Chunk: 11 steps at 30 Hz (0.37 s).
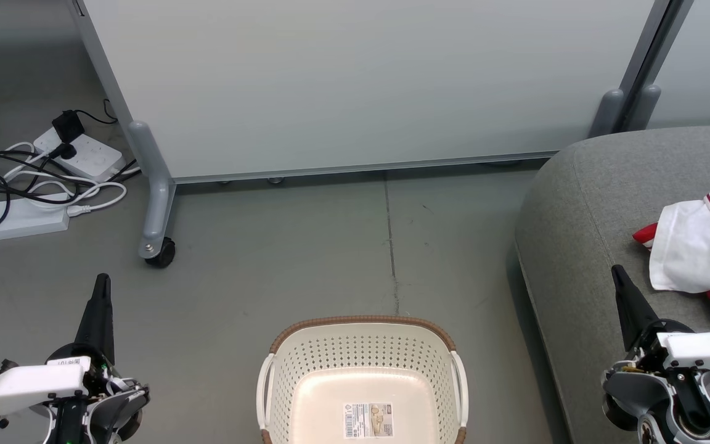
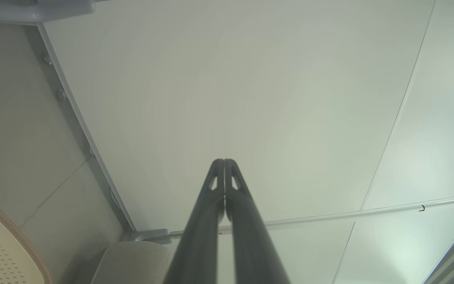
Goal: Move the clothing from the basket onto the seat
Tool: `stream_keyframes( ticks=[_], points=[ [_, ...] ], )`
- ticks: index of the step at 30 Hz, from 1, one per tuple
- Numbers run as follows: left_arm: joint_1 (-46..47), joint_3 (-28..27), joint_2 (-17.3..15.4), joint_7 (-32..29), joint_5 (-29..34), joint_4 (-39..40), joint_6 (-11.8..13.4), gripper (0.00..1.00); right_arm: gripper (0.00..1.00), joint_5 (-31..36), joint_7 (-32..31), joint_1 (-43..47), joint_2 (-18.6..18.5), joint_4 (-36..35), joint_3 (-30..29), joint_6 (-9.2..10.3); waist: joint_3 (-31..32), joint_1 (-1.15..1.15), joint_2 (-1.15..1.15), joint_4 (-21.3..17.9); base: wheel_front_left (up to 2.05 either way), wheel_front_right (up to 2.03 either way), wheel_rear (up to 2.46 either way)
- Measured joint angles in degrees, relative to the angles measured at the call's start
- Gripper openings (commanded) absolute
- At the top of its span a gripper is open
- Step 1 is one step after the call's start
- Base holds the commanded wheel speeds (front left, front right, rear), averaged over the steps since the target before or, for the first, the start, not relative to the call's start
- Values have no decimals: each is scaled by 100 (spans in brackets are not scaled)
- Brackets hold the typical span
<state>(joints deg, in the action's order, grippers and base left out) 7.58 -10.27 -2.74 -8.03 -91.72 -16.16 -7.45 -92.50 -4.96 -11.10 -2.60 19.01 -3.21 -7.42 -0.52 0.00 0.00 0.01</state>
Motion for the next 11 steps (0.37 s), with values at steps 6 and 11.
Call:
stream_keyframes(
  ticks=[6,11],
  points=[
    [0,0,0,0,0,0,0,0,0,0,-1,0,0,0,0,0,0,0,0,0,0,0,0],
    [0,0,0,0,0,0,0,0,0,0,0,0,0,0,0,0,0,0,0,0,0,0,0]
  ],
)
